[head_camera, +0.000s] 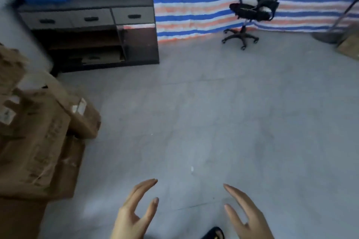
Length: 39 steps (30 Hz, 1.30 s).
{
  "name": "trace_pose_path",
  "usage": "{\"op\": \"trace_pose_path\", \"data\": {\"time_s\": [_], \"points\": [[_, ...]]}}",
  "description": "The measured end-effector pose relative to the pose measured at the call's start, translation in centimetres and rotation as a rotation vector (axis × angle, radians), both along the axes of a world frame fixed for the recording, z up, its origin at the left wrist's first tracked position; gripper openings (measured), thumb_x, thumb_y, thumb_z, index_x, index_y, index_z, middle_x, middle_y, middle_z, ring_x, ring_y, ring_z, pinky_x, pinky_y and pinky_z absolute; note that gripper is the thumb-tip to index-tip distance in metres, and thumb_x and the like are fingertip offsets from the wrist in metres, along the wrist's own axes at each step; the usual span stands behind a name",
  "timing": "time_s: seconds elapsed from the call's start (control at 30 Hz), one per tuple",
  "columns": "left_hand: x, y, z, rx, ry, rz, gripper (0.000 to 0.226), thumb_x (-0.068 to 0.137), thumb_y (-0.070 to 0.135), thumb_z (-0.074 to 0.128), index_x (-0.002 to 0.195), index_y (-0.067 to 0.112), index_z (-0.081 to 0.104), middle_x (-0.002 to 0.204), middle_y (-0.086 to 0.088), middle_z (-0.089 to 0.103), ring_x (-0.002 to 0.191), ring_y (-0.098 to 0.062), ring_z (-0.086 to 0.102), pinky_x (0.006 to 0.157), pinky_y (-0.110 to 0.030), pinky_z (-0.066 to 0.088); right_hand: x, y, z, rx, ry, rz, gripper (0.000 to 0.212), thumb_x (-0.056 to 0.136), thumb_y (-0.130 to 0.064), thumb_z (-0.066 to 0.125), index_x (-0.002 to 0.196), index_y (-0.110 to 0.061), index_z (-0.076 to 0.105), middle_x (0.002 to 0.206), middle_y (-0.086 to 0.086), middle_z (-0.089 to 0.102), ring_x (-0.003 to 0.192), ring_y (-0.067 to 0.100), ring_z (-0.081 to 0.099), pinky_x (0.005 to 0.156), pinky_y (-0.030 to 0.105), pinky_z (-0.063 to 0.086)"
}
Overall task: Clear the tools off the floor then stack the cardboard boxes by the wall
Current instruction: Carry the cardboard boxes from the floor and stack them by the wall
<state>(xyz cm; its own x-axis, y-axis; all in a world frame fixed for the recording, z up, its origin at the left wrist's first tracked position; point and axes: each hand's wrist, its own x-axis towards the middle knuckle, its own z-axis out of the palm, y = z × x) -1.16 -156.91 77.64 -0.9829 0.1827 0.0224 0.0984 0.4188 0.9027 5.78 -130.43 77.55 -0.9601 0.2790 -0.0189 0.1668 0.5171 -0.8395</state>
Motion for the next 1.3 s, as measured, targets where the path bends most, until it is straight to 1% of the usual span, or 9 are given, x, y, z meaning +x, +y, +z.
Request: {"op": "trace_pose_path", "data": {"time_s": [0.2, 0.3, 0.37, 0.43, 0.53, 0.87, 1.07, 1.2, 1.3], "points": [[-2.0, 14.8, -0.7, 0.005, 0.000, -0.244, 0.038, 0.076, 0.059, 0.058, 0.113, 0.052, 0.057, 0.114, 0.025, 0.062, 0.106, 0.004, 0.059, 0.090, -0.010, 0.043, 3.1, 12.5, 0.2, 0.024, 0.002, -0.245, 0.039, 0.072, -0.069, 0.056, 0.109, -0.071, 0.045, 0.118, -0.045, 0.047, 0.107, -0.023, 0.046, 0.086, -0.005, 0.031], [-3.2, 20.4, -0.5, -0.005, -0.002, -0.371, 0.041, 0.074, 0.049, 0.058, 0.115, 0.049, 0.056, 0.113, 0.024, 0.062, 0.106, 0.004, 0.058, 0.090, -0.008, 0.042, 4.5, 16.8, -0.2, 0.004, -0.002, -0.366, 0.056, 0.080, -0.027, 0.072, 0.104, -0.072, 0.047, 0.114, -0.047, 0.048, 0.105, -0.024, 0.046, 0.085, -0.006, 0.030], [-4.1, 23.9, -0.5, -0.007, -0.010, -0.423, 0.041, 0.074, 0.042, 0.064, 0.114, 0.046, 0.058, 0.112, 0.024, 0.062, 0.106, 0.005, 0.058, 0.090, -0.005, 0.040, 4.9, 18.8, -0.6, 0.002, 0.011, -0.447, 0.040, 0.076, -0.051, 0.068, 0.107, -0.068, 0.050, 0.113, -0.044, 0.051, 0.105, -0.022, 0.048, 0.085, -0.006, 0.030], [-5.3, 27.2, -0.8, -0.011, -0.019, -0.469, 0.041, 0.073, 0.032, 0.065, 0.111, 0.045, 0.060, 0.110, 0.024, 0.063, 0.105, 0.005, 0.058, 0.089, -0.004, 0.039, 4.6, 20.8, -0.6, -0.066, 0.008, -0.549, 0.047, 0.065, -0.084, 0.048, 0.109, -0.067, 0.048, 0.112, -0.046, 0.051, 0.104, -0.023, 0.048, 0.084, -0.006, 0.031], [-8.2, 32.3, -1.4, -0.029, -0.033, -0.580, 0.039, 0.073, 0.042, 0.062, 0.111, 0.047, 0.059, 0.109, 0.024, 0.064, 0.104, 0.005, 0.059, 0.088, -0.004, 0.041, 3.4, 24.2, -1.2, -0.089, -0.005, -0.659, 0.052, 0.056, -0.095, 0.036, 0.105, -0.077, 0.041, 0.114, -0.051, 0.045, 0.104, -0.025, 0.045, 0.084, -0.006, 0.031], [-25.2, 53.8, 0.6, -0.042, 0.001, -0.868, 0.042, 0.067, 0.056, 0.052, 0.108, 0.065, 0.051, 0.113, 0.033, 0.058, 0.106, 0.009, 0.056, 0.090, -0.004, 0.040, -7.7, 38.9, -0.6, -0.097, 0.091, -1.016, 0.037, 0.061, -0.082, 0.049, 0.096, -0.081, 0.041, 0.109, -0.053, 0.044, 0.100, -0.031, 0.043, 0.080, 0.002, 0.038], [-31.0, 64.7, 0.8, -0.062, -0.022, -1.024, 0.042, 0.070, 0.056, 0.051, 0.110, 0.065, 0.049, 0.113, 0.032, 0.058, 0.108, 0.008, 0.056, 0.091, -0.004, 0.039, -12.3, 46.5, 0.1, -0.137, 0.070, -1.125, 0.048, 0.056, -0.095, 0.033, 0.101, -0.078, 0.042, 0.109, -0.054, 0.045, 0.102, -0.030, 0.043, 0.081, -0.007, 0.030], [-32.5, 71.6, 0.2, -0.103, -0.043, -1.099, 0.042, 0.071, 0.056, 0.051, 0.112, 0.065, 0.048, 0.114, 0.032, 0.058, 0.108, 0.007, 0.055, 0.091, -0.005, 0.039, -13.3, 51.7, -0.4, -0.143, 0.028, -1.214, 0.024, 0.072, -0.075, 0.049, 0.095, -0.080, 0.043, 0.105, -0.055, 0.044, 0.101, -0.030, 0.042, 0.081, -0.008, 0.029], [-33.5, 77.9, -0.4, -0.125, -0.050, -1.132, 0.041, 0.075, 0.050, 0.056, 0.113, 0.063, 0.048, 0.115, 0.032, 0.057, 0.109, 0.007, 0.055, 0.091, -0.005, 0.040, -13.6, 56.9, -0.7, -0.162, 0.000, -1.250, 0.031, 0.064, -0.067, 0.044, 0.090, -0.083, 0.040, 0.101, -0.058, 0.043, 0.097, -0.033, 0.041, 0.079, -0.007, 0.030]]}}
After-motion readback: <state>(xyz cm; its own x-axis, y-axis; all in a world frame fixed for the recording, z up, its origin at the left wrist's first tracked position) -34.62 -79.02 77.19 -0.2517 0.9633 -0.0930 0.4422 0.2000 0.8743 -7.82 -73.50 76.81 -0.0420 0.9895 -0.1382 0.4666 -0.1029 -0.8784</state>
